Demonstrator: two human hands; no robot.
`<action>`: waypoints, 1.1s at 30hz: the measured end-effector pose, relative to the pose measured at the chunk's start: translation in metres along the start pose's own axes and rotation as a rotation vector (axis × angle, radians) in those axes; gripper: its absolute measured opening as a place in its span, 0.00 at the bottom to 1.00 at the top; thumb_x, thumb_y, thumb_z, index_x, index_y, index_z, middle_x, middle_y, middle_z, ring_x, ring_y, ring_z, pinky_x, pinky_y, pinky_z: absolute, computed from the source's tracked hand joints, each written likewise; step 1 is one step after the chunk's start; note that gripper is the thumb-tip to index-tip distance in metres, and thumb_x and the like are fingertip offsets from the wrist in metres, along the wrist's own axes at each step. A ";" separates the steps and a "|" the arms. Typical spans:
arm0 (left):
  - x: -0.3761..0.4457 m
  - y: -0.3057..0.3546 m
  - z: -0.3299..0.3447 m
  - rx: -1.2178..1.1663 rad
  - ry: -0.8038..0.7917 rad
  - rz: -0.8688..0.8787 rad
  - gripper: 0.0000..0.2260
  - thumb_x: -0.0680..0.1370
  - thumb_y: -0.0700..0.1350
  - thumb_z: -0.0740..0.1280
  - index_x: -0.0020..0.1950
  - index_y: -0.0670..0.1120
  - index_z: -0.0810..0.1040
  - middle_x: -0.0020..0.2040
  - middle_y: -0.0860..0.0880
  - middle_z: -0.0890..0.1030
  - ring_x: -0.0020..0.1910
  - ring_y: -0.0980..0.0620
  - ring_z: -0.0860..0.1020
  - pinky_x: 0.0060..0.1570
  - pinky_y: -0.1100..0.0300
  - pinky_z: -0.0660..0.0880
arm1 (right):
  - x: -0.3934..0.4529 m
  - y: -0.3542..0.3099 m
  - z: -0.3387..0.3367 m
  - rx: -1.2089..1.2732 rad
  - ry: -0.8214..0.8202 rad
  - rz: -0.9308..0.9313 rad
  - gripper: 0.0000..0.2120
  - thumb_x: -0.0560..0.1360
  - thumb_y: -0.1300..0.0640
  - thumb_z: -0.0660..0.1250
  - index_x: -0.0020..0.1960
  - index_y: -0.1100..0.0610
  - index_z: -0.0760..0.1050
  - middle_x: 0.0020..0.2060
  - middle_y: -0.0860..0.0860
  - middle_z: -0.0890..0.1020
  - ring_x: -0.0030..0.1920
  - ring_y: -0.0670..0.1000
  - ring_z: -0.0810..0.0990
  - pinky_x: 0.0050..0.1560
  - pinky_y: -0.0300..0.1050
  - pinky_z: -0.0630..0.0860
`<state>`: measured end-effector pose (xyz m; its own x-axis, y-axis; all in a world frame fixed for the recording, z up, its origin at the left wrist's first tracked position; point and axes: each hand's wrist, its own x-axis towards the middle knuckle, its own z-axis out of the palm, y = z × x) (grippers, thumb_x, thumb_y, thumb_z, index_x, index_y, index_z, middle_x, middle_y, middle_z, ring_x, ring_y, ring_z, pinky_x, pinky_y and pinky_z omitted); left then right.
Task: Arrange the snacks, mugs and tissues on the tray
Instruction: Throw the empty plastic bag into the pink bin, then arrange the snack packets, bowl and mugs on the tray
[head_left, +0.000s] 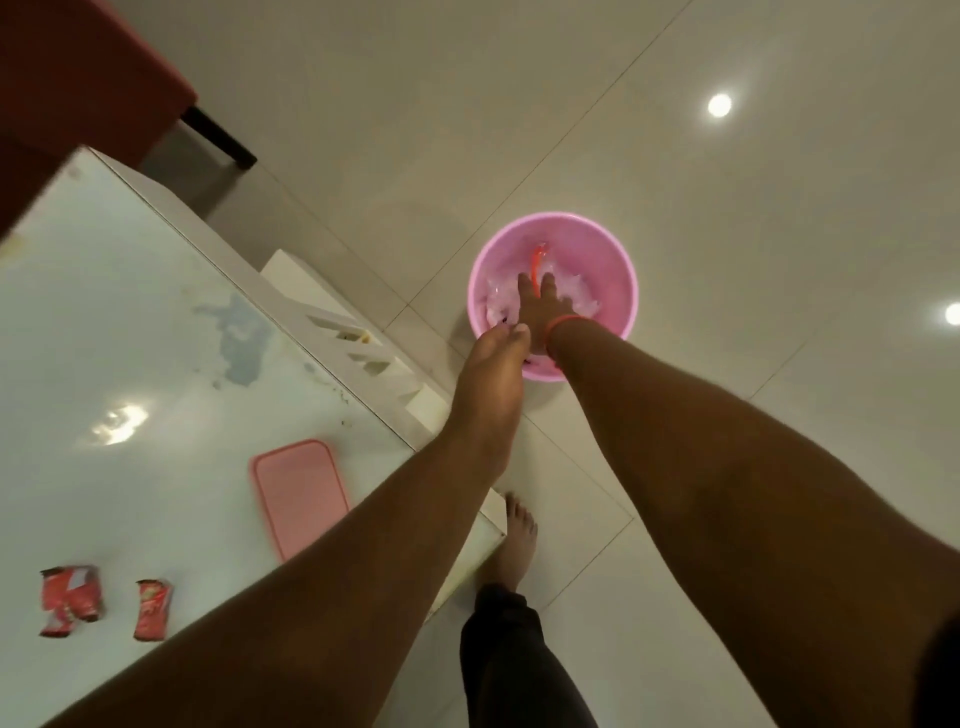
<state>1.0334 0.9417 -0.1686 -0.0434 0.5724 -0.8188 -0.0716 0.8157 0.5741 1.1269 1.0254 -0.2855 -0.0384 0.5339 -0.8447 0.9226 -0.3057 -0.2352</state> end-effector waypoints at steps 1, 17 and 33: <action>-0.001 -0.001 -0.001 0.002 -0.009 0.002 0.07 0.82 0.50 0.61 0.58 0.58 0.76 0.48 0.60 0.81 0.52 0.59 0.78 0.46 0.61 0.72 | 0.003 0.001 0.004 -0.099 -0.057 -0.017 0.41 0.79 0.44 0.61 0.79 0.44 0.35 0.79 0.55 0.34 0.77 0.70 0.46 0.72 0.75 0.52; -0.130 0.050 -0.147 0.759 0.222 0.419 0.24 0.82 0.56 0.57 0.78 0.54 0.59 0.77 0.51 0.66 0.74 0.50 0.67 0.64 0.62 0.62 | -0.180 -0.111 -0.041 -0.434 0.415 -0.305 0.28 0.81 0.48 0.57 0.78 0.53 0.54 0.78 0.59 0.57 0.74 0.64 0.63 0.69 0.64 0.68; -0.343 -0.110 -0.522 0.845 0.817 0.260 0.26 0.83 0.57 0.51 0.79 0.48 0.57 0.79 0.47 0.61 0.78 0.46 0.59 0.75 0.48 0.60 | -0.373 -0.419 0.250 -0.628 0.394 -1.104 0.27 0.81 0.46 0.59 0.76 0.55 0.62 0.76 0.58 0.64 0.74 0.60 0.66 0.70 0.56 0.69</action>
<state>0.5362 0.6125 0.0465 -0.6001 0.7550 -0.2641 0.6951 0.6556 0.2949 0.6588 0.7570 0.0076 -0.8618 0.4887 -0.1357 0.5030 0.7894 -0.3518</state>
